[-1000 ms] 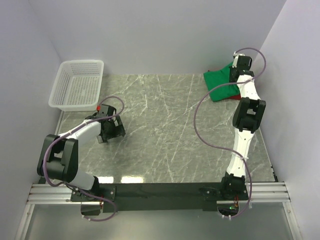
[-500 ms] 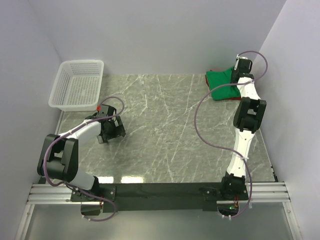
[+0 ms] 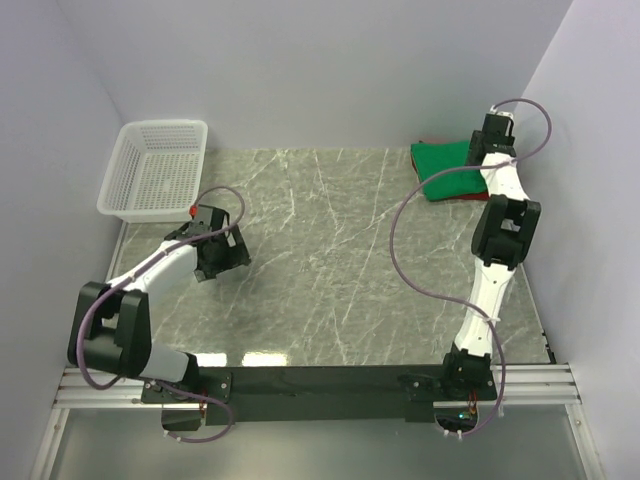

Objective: Fold and stack the t-shirts
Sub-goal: Reset both grippers

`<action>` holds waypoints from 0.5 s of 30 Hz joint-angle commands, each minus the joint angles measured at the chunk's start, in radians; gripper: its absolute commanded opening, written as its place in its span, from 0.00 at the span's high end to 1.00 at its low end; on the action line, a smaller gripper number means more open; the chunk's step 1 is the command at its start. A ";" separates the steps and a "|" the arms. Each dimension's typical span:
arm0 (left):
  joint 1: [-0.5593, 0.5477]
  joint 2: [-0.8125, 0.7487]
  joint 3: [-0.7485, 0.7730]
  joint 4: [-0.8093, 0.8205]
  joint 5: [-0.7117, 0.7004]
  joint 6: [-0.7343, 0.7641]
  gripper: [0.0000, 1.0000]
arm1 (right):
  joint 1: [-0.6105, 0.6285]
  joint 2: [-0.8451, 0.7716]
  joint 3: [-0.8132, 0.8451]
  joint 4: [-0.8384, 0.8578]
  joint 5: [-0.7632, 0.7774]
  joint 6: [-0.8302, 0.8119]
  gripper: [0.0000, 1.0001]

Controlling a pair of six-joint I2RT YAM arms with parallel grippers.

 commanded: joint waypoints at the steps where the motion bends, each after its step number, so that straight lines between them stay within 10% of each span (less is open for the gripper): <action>1: 0.004 -0.081 0.049 -0.004 -0.018 -0.008 0.01 | -0.009 -0.173 -0.048 -0.009 0.051 0.092 0.31; 15: 0.004 -0.433 0.117 -0.117 -0.234 0.002 0.01 | -0.009 -0.705 -0.404 -0.099 -0.351 0.483 0.29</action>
